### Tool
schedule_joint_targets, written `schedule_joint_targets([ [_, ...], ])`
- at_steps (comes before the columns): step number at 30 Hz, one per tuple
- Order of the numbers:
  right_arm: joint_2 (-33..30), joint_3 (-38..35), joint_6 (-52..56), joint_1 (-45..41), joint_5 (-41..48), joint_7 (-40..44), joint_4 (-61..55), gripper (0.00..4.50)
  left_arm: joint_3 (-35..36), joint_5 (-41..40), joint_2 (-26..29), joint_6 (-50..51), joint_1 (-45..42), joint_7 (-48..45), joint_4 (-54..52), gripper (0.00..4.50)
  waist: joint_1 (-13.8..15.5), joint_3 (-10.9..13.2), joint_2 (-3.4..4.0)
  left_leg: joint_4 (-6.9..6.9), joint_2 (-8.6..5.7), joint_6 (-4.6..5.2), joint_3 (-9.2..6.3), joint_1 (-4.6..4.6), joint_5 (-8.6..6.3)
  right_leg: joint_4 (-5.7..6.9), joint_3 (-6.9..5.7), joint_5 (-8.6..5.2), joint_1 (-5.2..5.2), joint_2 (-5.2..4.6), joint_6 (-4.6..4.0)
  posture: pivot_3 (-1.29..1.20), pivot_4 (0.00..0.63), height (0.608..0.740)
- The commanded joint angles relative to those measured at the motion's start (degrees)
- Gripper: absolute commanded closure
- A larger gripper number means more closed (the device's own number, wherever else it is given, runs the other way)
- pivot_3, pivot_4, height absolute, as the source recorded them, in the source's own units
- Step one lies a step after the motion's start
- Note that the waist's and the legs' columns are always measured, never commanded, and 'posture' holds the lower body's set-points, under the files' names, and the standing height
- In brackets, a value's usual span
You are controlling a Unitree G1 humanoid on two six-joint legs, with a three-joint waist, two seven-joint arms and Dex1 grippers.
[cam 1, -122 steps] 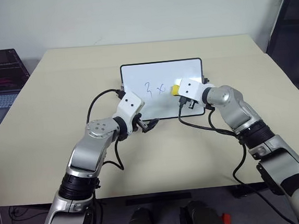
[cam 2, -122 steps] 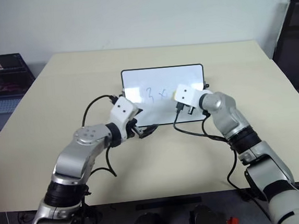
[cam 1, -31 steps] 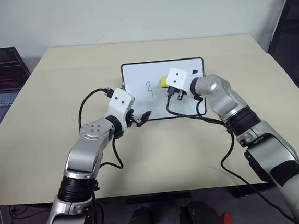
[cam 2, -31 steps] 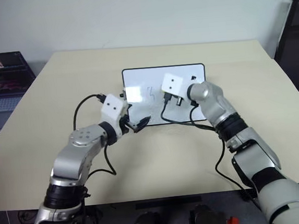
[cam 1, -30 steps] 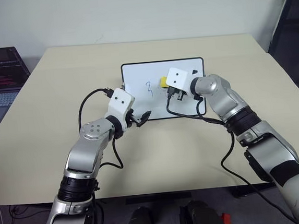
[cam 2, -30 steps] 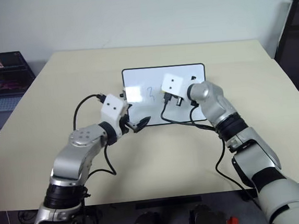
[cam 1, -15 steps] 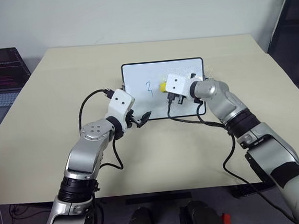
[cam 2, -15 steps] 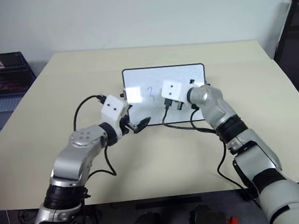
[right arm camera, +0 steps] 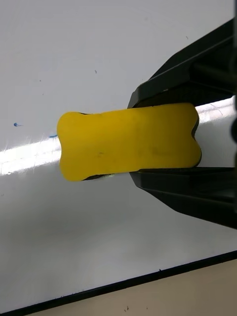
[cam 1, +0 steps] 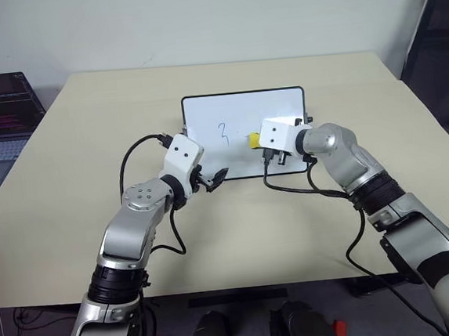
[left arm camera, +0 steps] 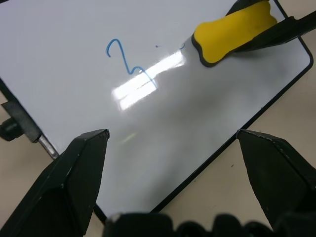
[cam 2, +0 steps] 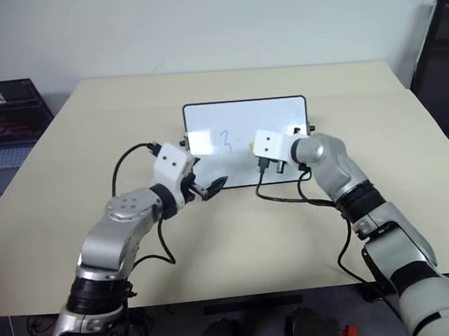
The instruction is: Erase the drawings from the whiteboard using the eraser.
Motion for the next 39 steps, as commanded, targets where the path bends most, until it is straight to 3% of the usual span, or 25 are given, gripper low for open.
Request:
schedule_joint_targets([
  [1, 1.5, -1.0, -1.1, -3.4, -1.3, -4.0, 2.6, 3.33, 0.4, 0.1, 0.1, -1.0, -0.5, -0.2, -1.9, 0.00, -0.1, 0.0, 0.00, 0.00, 0.01, 0.00, 0.02, 0.01, 0.00, 0.01, 0.02, 0.01, 0.00, 0.01, -0.01, 0.00, 0.150, 0.740],
  [17, 6.5, -0.2, -4.6, -8.4, -1.2, -4.9, 12.2, 3.33, 1.0, 0.2, 0.7, -1.5, 0.1, -0.3, -0.9, 0.00, 0.2, 0.0, 0.01, -0.03, -0.01, 0.00, 0.00, 0.02, 0.00, -0.01, 0.01, 0.01, 0.00, 0.00, -0.02, 0.00, 0.150, 0.740],
  [32, -5.7, -5.2, -0.1, -1.6, -0.4, -1.5, 6.4, 3.33, 1.1, 0.1, 0.5, -1.9, 0.1, -0.2, -0.1, 0.00, 1.5, 0.0, 0.01, 0.03, -0.09, 0.01, -0.08, 0.05, 0.00, -0.05, -0.06, 0.01, 0.14, -0.06, 0.00, 0.00, 0.150, 0.740],
  [39, -6.8, -6.1, 0.5, -0.6, 0.0, -1.1, 5.0, 3.34, 1.1, 0.1, 0.6, -2.6, 0.5, -0.2, 0.3, 0.00, 1.4, 0.0, 0.00, -0.06, -0.04, 0.01, 0.01, 0.60, 0.00, -0.13, 0.01, 0.00, 0.67, -0.02, 0.00, 0.00, 0.150, 0.740],
])
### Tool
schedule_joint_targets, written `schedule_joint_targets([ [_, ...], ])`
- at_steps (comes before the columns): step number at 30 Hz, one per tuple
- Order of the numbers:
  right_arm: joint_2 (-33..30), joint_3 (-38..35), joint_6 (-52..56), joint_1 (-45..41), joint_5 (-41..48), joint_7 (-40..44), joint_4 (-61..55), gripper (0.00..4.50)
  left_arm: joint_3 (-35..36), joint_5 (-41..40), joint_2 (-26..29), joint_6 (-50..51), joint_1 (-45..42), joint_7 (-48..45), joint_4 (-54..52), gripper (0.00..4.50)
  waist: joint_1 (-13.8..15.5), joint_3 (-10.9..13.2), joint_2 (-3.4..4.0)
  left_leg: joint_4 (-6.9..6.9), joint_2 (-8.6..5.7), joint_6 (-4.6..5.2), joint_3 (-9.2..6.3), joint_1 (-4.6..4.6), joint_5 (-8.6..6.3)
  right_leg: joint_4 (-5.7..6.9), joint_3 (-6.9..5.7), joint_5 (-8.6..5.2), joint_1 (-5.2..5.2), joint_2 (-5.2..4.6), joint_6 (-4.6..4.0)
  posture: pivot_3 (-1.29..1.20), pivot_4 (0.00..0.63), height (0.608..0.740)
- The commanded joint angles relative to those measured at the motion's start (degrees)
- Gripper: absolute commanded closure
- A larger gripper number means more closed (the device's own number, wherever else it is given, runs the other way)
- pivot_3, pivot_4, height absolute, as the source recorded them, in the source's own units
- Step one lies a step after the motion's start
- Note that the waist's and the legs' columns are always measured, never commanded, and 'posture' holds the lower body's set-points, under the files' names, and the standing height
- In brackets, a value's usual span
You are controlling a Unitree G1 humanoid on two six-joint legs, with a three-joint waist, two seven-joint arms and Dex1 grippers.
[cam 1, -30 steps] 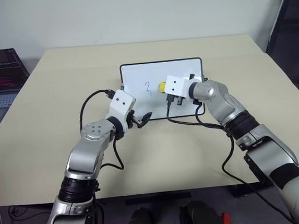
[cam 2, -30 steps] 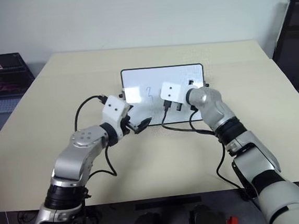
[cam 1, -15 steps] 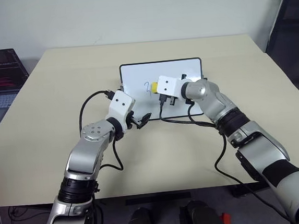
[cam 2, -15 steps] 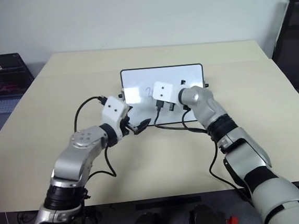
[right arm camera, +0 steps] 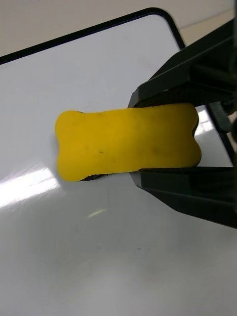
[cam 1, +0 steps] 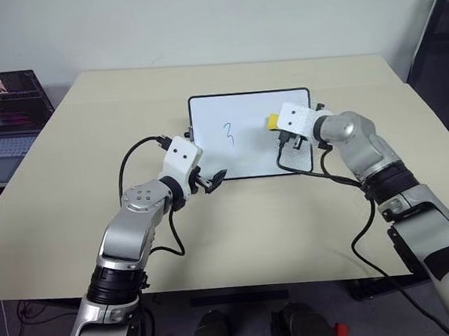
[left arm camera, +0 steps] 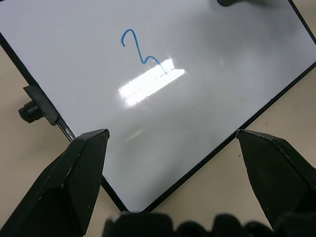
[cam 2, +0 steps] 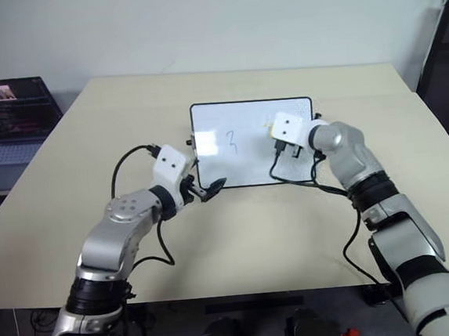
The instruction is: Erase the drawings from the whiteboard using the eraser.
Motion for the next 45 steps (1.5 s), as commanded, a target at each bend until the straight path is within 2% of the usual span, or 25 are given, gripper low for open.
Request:
schedule_joint_targets([
  [1, -0.4, -0.8, 1.6, 1.2, 0.2, 0.1, -1.0, 3.34, 1.1, 0.1, 0.3, -1.4, 0.1, -0.1, -0.9, 0.00, 0.0, 0.0, 0.00, 0.00, 0.00, 0.00, 0.00, 0.03, 0.00, -0.01, 0.00, 0.00, 0.03, 0.01, 0.00, 0.00, 0.150, 0.740],
  [6, 2.6, -3.4, 3.6, 3.4, 3.5, -0.8, -8.3, 3.35, 2.5, -0.2, 0.3, -0.3, 1.0, 0.8, -2.2, 0.00, -0.5, 0.0, 0.00, -0.04, 0.02, 0.00, 0.00, -0.01, -0.01, -0.07, 0.02, 0.00, 0.00, 0.01, 0.00, 0.00, 0.150, 0.740],
  [11, 7.1, -11.7, 8.9, 10.6, 12.5, -2.8, -23.1, 3.35, 5.1, -0.5, 0.7, 0.7, 2.9, 2.1, -3.4, 0.00, -0.7, 0.0, 0.02, -0.24, 0.04, -0.01, -0.04, -0.12, -0.01, -0.22, 0.05, 0.00, -0.13, 0.01, 0.00, 0.00, 0.150, 0.740],
  [16, 10.4, -16.7, 13.8, 22.6, 19.0, -5.2, -37.9, 3.35, 8.0, -1.6, 0.1, 0.6, 5.6, 2.7, -4.3, 0.00, -0.2, 0.0, 0.02, -0.30, 0.04, -0.03, -0.23, -0.52, -0.03, -0.57, 0.00, 0.00, -0.31, -0.04, -0.01, 0.00, 0.150, 0.740],
  [24, 14.3, -18.5, 19.1, 38.8, 29.7, -4.9, -54.0, 3.35, 11.3, -3.8, -2.3, -4.8, 9.4, 3.3, -4.0, 0.00, 0.2, 0.0, 0.02, -0.44, 0.04, -0.02, -0.31, -0.62, -0.04, -0.82, -0.08, 0.01, -0.33, -0.06, 0.00, 0.00, 0.150, 0.740],
  [28, 14.0, -17.5, 18.1, 42.2, 31.2, -5.1, -55.6, 3.35, 11.4, -4.3, -3.4, -6.0, 9.3, 3.5, -5.0, 0.00, 0.2, 0.0, 0.03, -0.46, 0.01, -0.02, -0.23, -0.60, -0.03, -0.83, -0.04, 0.02, -0.33, -0.07, 0.01, 0.00, 0.150, 0.740],
  [36, 11.5, -15.8, 15.6, 45.6, 30.1, -6.1, -51.7, 3.35, 11.6, -5.9, -5.2, -5.4, 5.9, 5.1, -6.4, 0.00, 0.2, 0.0, 0.02, -0.46, -0.01, -0.02, -0.18, -0.53, -0.03, -0.83, -0.06, 0.01, -0.27, -0.04, 0.02, 0.00, 0.150, 0.740],
  [42, 11.5, -16.0, 16.3, 42.9, 31.4, -7.4, -51.0, 3.35, 11.1, -6.1, -4.7, -3.7, 5.4, 5.8, -7.4, 0.00, 0.1, 0.0, 0.02, -0.48, 0.05, -0.02, -0.19, -0.50, -0.03, -0.81, -0.04, 0.02, -0.28, 0.02, 0.02, 0.00, 0.150, 0.740],
  [45, 11.5, -14.8, 17.4, 38.4, 31.5, -7.0, -50.3, 3.35, 11.6, -7.6, -5.1, -0.1, 4.8, 6.2, -8.0, 0.00, 0.1, 0.0, 0.02, -0.48, 0.03, -0.02, -0.14, -0.50, -0.03, -0.82, -0.06, 0.02, -0.28, 0.02, 0.03, 0.00, 0.150, 0.740],
])
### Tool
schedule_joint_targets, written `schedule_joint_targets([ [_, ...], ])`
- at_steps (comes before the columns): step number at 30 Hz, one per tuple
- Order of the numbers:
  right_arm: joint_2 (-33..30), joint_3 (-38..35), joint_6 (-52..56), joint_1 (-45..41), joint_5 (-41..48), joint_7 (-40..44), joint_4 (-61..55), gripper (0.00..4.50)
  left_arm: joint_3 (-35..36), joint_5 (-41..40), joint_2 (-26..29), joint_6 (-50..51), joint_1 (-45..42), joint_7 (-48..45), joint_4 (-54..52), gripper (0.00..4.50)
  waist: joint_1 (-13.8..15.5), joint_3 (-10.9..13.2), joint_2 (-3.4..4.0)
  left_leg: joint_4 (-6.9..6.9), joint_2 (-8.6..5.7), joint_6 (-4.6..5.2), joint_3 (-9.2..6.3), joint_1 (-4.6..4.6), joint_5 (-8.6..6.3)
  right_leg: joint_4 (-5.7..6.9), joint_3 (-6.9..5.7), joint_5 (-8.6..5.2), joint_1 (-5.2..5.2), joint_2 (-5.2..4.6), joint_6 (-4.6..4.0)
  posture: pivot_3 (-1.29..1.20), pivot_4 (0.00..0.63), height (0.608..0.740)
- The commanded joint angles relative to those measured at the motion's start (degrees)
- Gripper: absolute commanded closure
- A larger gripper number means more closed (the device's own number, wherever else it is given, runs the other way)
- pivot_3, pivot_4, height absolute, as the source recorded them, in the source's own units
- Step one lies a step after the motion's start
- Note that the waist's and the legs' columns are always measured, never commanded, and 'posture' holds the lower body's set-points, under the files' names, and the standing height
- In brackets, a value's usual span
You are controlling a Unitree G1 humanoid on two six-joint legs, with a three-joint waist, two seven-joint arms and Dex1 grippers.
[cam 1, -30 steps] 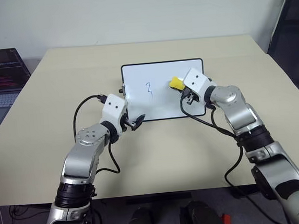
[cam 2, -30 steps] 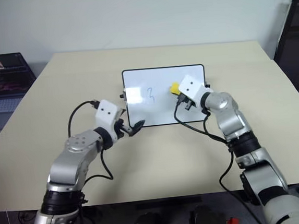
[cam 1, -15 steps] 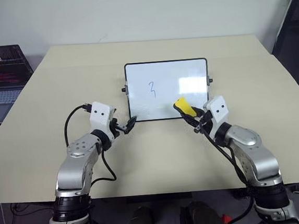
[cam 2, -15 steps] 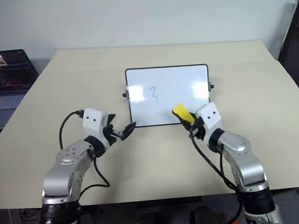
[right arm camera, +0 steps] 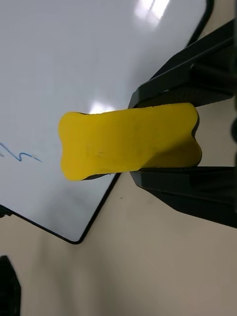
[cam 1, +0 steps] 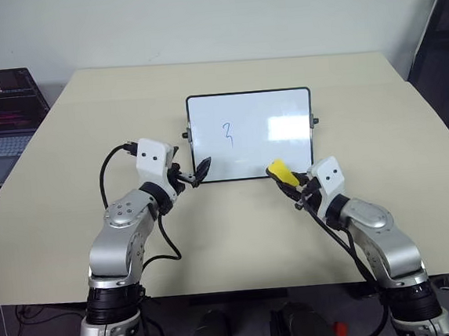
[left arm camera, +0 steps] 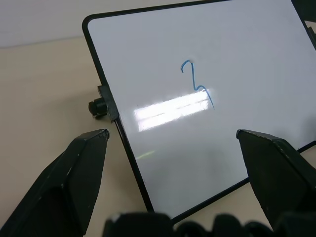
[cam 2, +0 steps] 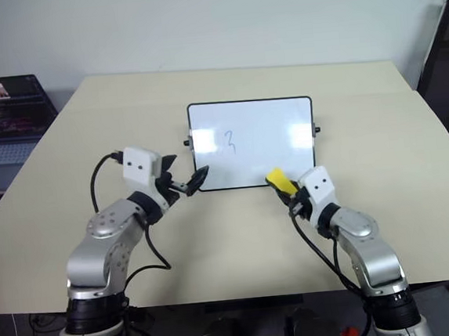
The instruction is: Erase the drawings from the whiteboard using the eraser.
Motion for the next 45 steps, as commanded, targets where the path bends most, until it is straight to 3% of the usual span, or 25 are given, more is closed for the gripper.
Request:
schedule_joint_targets([
  [1, 0.0, 1.3, 0.5, -5.8, 0.6, 0.0, -0.5, 3.35, 0.9, -1.8, 0.3, 3.8, -1.7, 0.9, -3.1, 0.00, 0.0, 0.0, 0.00, 0.00, 0.00, 0.00, 0.00, 0.00, 0.00, 0.00, -0.01, 0.00, 0.00, 0.00, 0.01, 0.00, 0.150, 0.740],
  [8, -1.7, 6.8, 1.3, -21.0, -5.0, 0.0, 8.5, 3.35, -2.6, -0.3, 4.7, 8.7, -3.1, -0.6, -2.7, 0.00, 0.0, 0.0, 0.00, -0.02, 0.01, 0.00, 0.00, 0.02, 0.00, 0.02, -0.05, 0.01, -0.04, 0.03, 0.00, 0.00, 0.150, 0.740],
  [15, -2.6, 14.5, -5.0, -33.5, -12.1, 2.8, 23.2, 3.35, -4.3, 0.0, 6.2, 8.2, -5.3, -2.8, 1.2, 0.00, 0.1, 0.0, 0.00, -0.04, -0.01, 0.00, 0.01, 0.01, 0.00, 0.00, -0.07, 0.01, -0.06, -0.01, -0.01, 0.00, 0.150, 0.740],
  [24, 3.6, 17.3, -12.0, -47.6, -17.8, 1.2, 47.3, 3.35, -5.9, 0.8, 5.5, 5.6, -5.8, -4.0, 4.8, 0.00, -0.2, 0.0, 0.01, -0.14, 0.03, -0.01, 0.15, -0.06, 0.00, 0.04, -0.02, 0.02, -0.27, -0.04, -0.03, 0.00, 0.150, 0.740],
  [30, 4.5, 17.9, -15.1, -51.6, -20.0, 2.3, 55.5, 3.35, -6.5, 1.2, 5.7, 4.7, -5.2, -4.4, 4.7, 0.00, 0.0, 0.0, 0.01, -0.17, 0.00, -0.01, 0.13, -0.38, 0.01, 0.01, -0.03, 0.03, -0.54, -0.10, -0.04, 0.00, 0.150, 0.740],
  [35, 3.1, 18.9, -14.9, -50.2, -21.3, 7.2, 55.7, 3.35, -6.5, 1.2, 5.8, 4.5, -4.7, -4.6, 4.3, 0.00, 0.0, 0.0, 0.01, -0.17, 0.00, -0.01, 0.11, -0.36, 0.01, 0.04, -0.05, 0.03, -0.54, -0.10, -0.04, 0.00, 0.150, 0.740],
  [41, 3.1, 16.0, -17.0, -54.2, -21.7, 2.4, 62.1, 3.36, -6.9, 1.0, 5.4, 5.6, -4.7, -4.2, 2.8, 0.00, 0.0, 0.0, 0.01, -0.12, 0.00, -0.01, 0.10, -0.35, 0.01, 0.12, -0.06, 0.03, -0.53, -0.10, -0.04, 0.00, 0.150, 0.740],
  [45, 2.5, 16.9, -18.2, -54.1, -22.3, 3.7, 63.9, 3.36, -6.9, 0.9, 5.6, 6.3, -4.9, -4.2, 2.2, 0.00, 0.0, 0.0, 0.01, -0.03, -0.02, -0.01, 0.05, -0.35, 0.01, 0.19, -0.06, 0.04, -0.50, -0.10, -0.05, 0.00, 0.150, 0.740],
])
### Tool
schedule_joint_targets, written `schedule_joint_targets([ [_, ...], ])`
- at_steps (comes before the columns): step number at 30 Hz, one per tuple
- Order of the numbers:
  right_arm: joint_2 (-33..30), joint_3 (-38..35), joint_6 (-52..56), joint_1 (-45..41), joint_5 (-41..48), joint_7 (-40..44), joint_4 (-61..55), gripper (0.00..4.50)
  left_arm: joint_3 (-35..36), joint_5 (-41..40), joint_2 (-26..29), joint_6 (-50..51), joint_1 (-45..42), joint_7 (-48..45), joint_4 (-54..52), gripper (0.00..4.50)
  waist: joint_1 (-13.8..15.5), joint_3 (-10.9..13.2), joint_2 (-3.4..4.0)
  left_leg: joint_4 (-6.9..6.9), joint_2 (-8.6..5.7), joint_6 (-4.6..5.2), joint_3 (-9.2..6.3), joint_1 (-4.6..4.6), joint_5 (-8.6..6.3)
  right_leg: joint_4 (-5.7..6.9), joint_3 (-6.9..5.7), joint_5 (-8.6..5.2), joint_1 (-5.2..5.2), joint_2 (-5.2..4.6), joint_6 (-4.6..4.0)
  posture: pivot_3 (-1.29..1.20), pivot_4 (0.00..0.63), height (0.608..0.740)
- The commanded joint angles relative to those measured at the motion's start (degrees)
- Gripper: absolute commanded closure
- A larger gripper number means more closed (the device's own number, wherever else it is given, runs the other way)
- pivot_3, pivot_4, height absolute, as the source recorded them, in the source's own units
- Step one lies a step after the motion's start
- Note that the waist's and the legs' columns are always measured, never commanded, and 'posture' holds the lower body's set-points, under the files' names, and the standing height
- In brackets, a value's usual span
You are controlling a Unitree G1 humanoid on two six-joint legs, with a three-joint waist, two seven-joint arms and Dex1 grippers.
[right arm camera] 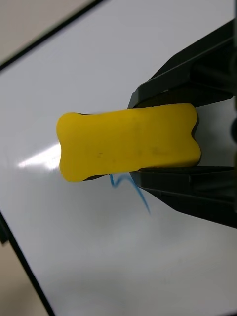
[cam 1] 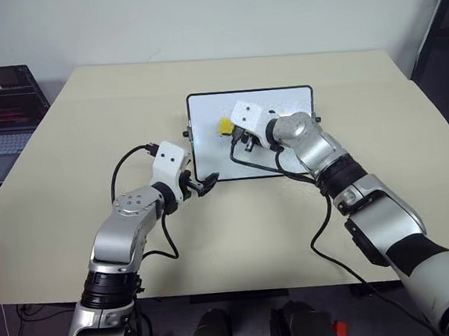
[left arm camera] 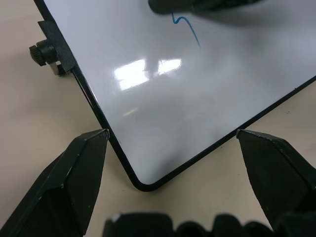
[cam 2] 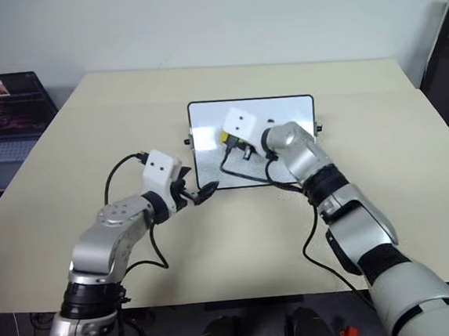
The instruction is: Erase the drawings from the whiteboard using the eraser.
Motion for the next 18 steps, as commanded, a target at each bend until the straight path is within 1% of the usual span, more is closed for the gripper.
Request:
schedule_joint_targets([
  [1, -1.0, -0.1, -0.8, 0.6, -1.0, 1.4, 0.3, 3.36, 0.2, -0.1, 0.1, 0.3, -0.6, -0.1, -3.0, 0.00, 0.0, 0.0, 0.00, 0.01, 0.00, 0.00, -0.01, 0.00, 0.00, 0.00, 0.00, 0.00, 0.01, 0.00, 0.00, 0.00, 0.150, 0.740],
  [4, -2.1, 2.2, -0.3, 3.5, -2.4, 5.7, -2.7, 3.36, 0.2, -0.2, 0.0, 1.1, -0.7, 0.2, -3.6, 0.00, 0.0, 0.0, 0.00, 0.01, 0.00, 0.00, 0.00, 0.00, 0.00, 0.02, 0.00, 0.00, 0.00, 0.00, 0.00, 0.00, 0.150, 0.740],
  [7, -2.9, 3.5, 0.0, 5.1, -3.6, 7.7, -5.5, 3.36, 0.1, -0.3, -0.2, 1.8, -0.8, 0.4, -4.2, 0.00, -0.1, 0.0, 0.00, 0.04, 0.00, 0.00, 0.02, 0.02, 0.00, 0.09, 0.00, 0.00, 0.01, 0.00, 0.00, 0.00, 0.150, 0.740],
  [10, -3.1, 3.1, -1.0, 4.3, -4.8, 5.4, -5.4, 3.36, 0.0, -0.3, -0.5, 2.3, -1.1, 0.5, -4.5, 0.00, -0.1, 0.0, 0.01, 0.29, 0.00, 0.00, 0.01, 0.04, 0.00, 0.35, -0.01, 0.00, 0.01, 0.02, 0.00, 0.00, 0.150, 0.740],
  [14, -2.7, 1.0, -3.6, 1.2, -5.7, -2.0, -2.0, 3.36, 0.0, -0.2, -0.6, 2.5, -1.3, 0.3, -4.5, 0.00, -0.2, 0.0, 0.01, 0.58, -0.02, 0.01, -0.01, 0.07, 0.01, 0.69, 0.00, 0.00, 0.01, 0.03, 0.01, 0.00, 0.150, 0.740],
  [16, -3.0, 1.4, -3.9, 1.1, -5.9, -1.5, -1.3, 3.36, 0.0, -0.3, -0.6, 2.6, -1.2, 0.3, -4.6, 0.00, -0.3, 0.0, 0.01, 0.60, -0.03, 0.02, -0.01, 0.09, 0.03, 0.74, 0.01, 0.00, 0.01, 0.04, 0.00, 0.00, 0.150, 0.740],
  [18, -3.3, 2.3, -3.9, 2.2, -6.1, 0.7, -2.1, 3.36, 0.0, -0.3, -0.6, 2.7, -1.1, 0.3, -4.7, 0.00, -0.2, 0.0, 0.01, 0.60, -0.02, 0.02, -0.03, 0.11, 0.04, 0.73, -0.01, 0.01, 0.03, 0.04, -0.01, 0.00, 0.150, 0.740],
])
